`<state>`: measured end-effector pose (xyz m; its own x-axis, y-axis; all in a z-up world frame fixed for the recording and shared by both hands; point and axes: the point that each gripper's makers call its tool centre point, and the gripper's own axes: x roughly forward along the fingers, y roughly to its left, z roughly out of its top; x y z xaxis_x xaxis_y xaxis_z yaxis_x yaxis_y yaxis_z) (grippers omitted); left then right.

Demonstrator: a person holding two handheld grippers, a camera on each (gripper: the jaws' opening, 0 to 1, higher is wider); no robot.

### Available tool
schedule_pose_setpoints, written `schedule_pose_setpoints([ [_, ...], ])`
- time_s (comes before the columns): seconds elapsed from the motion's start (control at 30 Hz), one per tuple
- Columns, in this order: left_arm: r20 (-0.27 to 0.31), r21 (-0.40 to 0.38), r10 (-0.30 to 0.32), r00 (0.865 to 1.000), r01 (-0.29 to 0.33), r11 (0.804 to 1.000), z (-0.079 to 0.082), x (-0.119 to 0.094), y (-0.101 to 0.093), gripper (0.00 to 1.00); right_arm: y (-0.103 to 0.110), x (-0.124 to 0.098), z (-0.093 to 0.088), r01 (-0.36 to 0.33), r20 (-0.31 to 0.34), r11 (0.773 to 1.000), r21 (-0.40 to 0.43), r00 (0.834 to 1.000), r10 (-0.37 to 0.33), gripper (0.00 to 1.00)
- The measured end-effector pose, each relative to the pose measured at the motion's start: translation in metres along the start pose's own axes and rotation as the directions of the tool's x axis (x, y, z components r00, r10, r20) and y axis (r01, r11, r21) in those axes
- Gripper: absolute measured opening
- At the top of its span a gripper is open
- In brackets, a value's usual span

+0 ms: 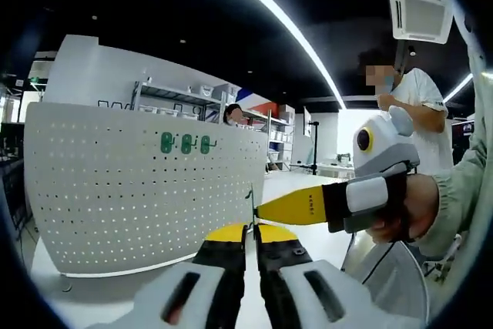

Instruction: Insert the hook assembly into the mounting plate slot until the hook locks in place.

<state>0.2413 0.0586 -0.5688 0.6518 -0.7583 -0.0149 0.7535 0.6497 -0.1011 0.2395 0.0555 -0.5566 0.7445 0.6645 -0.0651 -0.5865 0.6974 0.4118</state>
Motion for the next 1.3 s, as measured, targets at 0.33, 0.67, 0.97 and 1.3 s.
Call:
schedule_pose_setpoints([
  [0.33,-0.076,-0.016,0.026,0.997,-0.027,1.000,-0.020,-0.004,0.007,0.25,-0.007,-0.001,-0.004,0.015,-0.007,1.000,-0.008,1.000,-0.015,0.02],
  [0.67,-0.182,-0.048,0.052,0.982,-0.062,0.997,-0.053,-0.022,0.014,0.37,-0.019,0.000,-0.009,0.044,-0.012,0.999,-0.027,0.999,-0.044,0.02],
  [0.97,-0.149,0.006,0.110,0.983,-0.110,0.994,-0.045,-0.040,0.025,0.36,-0.032,0.003,-0.001,0.071,0.003,0.996,-0.053,0.997,-0.071,0.02],
  [1.3,-0.124,0.030,0.153,0.980,-0.151,0.988,-0.040,-0.052,0.039,0.34,-0.062,0.010,0.029,0.161,0.065,0.973,-0.165,0.986,-0.152,0.02],
])
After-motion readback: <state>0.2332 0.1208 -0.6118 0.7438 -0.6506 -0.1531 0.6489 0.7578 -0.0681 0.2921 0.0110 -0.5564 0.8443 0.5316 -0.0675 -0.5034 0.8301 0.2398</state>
